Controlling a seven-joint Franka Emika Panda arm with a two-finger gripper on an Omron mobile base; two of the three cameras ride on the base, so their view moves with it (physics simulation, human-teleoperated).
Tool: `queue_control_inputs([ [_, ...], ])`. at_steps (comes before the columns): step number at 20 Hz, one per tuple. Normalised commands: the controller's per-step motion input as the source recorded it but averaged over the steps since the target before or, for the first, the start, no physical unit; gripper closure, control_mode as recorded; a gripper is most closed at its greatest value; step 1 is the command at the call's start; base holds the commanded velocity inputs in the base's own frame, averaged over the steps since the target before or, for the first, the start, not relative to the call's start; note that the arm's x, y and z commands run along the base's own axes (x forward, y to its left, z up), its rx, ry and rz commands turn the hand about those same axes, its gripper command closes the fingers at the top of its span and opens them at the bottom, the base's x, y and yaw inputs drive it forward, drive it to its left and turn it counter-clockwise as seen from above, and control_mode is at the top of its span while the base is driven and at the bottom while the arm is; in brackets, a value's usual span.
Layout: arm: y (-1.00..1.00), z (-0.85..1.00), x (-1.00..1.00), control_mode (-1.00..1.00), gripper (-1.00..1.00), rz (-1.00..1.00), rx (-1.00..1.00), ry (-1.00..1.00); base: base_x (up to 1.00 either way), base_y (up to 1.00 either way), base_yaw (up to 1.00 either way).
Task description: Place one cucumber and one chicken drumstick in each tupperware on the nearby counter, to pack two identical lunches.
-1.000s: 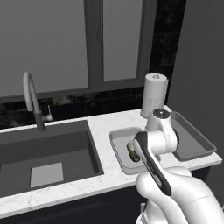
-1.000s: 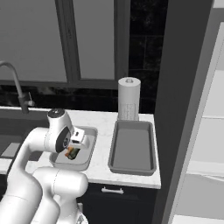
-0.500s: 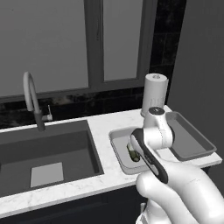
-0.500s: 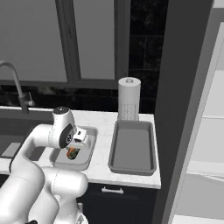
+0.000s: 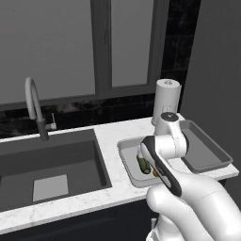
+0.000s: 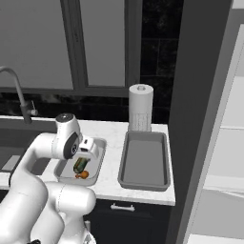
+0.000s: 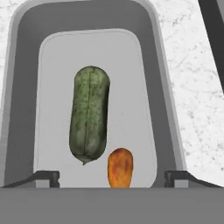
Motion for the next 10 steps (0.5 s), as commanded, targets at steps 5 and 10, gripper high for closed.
queue_control_inputs([
  [5, 0.00, 0.24, 0.00, -1.00, -1.00, 0.00, 0.00, -0.10, 0.00, 0.00, 0.00],
  [10, 0.00, 0.58, -0.09, -1.00, -1.00, -0.01, 0.05, -0.06, 0.00, 0.00, 0.00],
])
